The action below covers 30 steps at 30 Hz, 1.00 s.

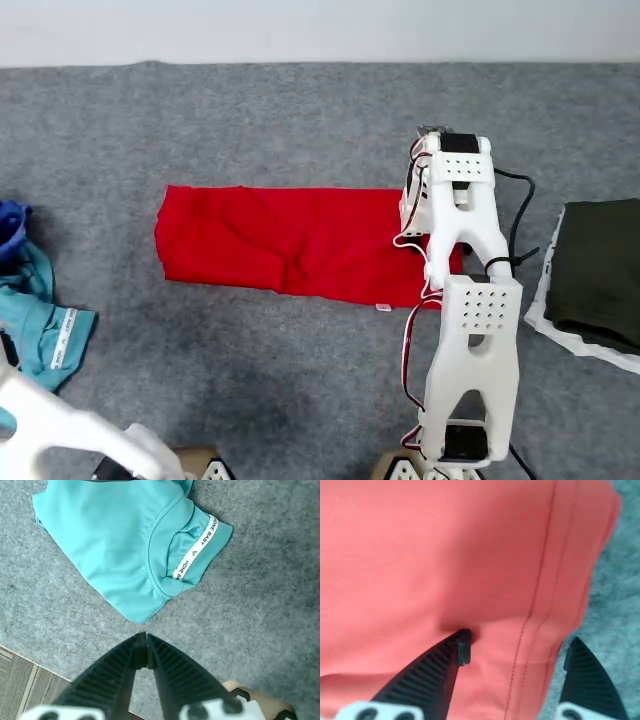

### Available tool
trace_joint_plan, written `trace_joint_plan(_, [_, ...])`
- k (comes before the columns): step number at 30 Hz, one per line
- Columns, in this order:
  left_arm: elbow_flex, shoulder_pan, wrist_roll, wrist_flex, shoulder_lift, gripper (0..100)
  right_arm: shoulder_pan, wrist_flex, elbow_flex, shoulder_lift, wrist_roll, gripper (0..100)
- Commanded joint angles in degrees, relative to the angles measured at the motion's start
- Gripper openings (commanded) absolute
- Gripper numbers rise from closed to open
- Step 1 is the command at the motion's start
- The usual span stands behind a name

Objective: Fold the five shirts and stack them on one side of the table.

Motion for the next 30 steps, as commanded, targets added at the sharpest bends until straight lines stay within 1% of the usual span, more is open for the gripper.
trace_joint_plan(1, [-0.2,0.4,-0.5,1.4,-1.4,1,0.0,-0.6,-0.4,1.0,-0.3,25.0])
trace_joint_plan(6, [-0.2,0.4,-0.5,1.3,-1.3,1,-1.5,-0.2,-0.4,1.3,-0.3,9.1])
trace_joint_plan(9, [-0.2,0.4,-0.5,1.3,-1.3,1,-2.5,-0.1,-0.4,-0.4,0.4,1.7])
trace_joint_plan(10, [-0.2,0.4,-0.5,1.3,-1.3,1,-2.6,0.0,-0.4,-1.1,1.1,0.6])
trace_joint_plan(15, [-0.2,0.4,-0.5,1.3,-1.3,1,-2.1,0.0,-0.4,-4.7,1.8,1.0])
trace_joint_plan(18, [-0.2,0.4,-0.5,1.3,-1.3,1,0.0,0.0,-0.4,-6.6,2.3,1.0])
trace_joint_plan(24, [-0.2,0.5,-0.5,1.3,-1.3,1,7.7,0.0,-0.4,-10.0,11.7,0.9])
trace_joint_plan(30, [-0.2,5.1,-0.3,1.4,-1.8,1,16.3,-1.2,-0.5,-10.9,21.6,0.9])
